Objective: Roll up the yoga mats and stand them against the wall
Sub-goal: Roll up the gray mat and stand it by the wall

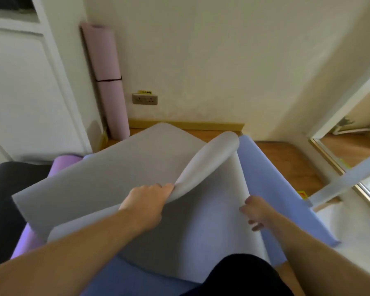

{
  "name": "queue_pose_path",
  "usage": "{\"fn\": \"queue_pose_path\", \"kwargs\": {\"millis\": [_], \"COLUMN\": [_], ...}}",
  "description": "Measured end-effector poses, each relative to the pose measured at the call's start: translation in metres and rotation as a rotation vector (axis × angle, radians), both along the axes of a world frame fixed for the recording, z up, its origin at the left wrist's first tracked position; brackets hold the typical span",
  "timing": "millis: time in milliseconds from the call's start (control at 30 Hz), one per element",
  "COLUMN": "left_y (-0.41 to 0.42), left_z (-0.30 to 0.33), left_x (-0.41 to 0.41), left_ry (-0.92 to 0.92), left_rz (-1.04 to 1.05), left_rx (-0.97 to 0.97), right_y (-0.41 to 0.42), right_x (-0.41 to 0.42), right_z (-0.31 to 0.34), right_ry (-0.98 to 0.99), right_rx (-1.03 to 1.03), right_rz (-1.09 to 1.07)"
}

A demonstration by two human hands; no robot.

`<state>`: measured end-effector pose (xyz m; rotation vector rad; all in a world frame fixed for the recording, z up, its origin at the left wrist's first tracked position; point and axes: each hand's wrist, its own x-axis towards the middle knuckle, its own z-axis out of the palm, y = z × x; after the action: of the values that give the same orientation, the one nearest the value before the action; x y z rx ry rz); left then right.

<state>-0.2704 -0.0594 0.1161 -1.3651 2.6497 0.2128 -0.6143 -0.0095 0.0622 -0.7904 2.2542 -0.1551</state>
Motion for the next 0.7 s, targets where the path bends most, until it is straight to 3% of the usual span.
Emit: {"fn": "queue_pose_path", "kwargs": {"millis": [167,300,467,700], "left_y": [-0.015,-0.022,-0.032,-0.024], "left_z": [-0.048,-0.063,-0.045,0.052], "left_x": [-0.034,-0.036,-0.016,0.015], "left_ry": [-0.081,-0.143,-0.189,-0.09], "left_rz": [-0.072,-0.14,-0.16,-0.09], "left_rx": [0.086,0.104,0.047,-0.149], "right_y": [-0.001,-0.011,-0.034,-0.059], "right_x": [-0.017,-0.025,0.007,0.068], "right_z": [-0.082,-0.128,-0.089,0.024], "right_ry": [0.009,0.139,0.178,-0.081], "right_rx": [0.154,0.113,-0.016,-0.414], "right_rz": [-0.164,-0.105,0.128,0.2]}}
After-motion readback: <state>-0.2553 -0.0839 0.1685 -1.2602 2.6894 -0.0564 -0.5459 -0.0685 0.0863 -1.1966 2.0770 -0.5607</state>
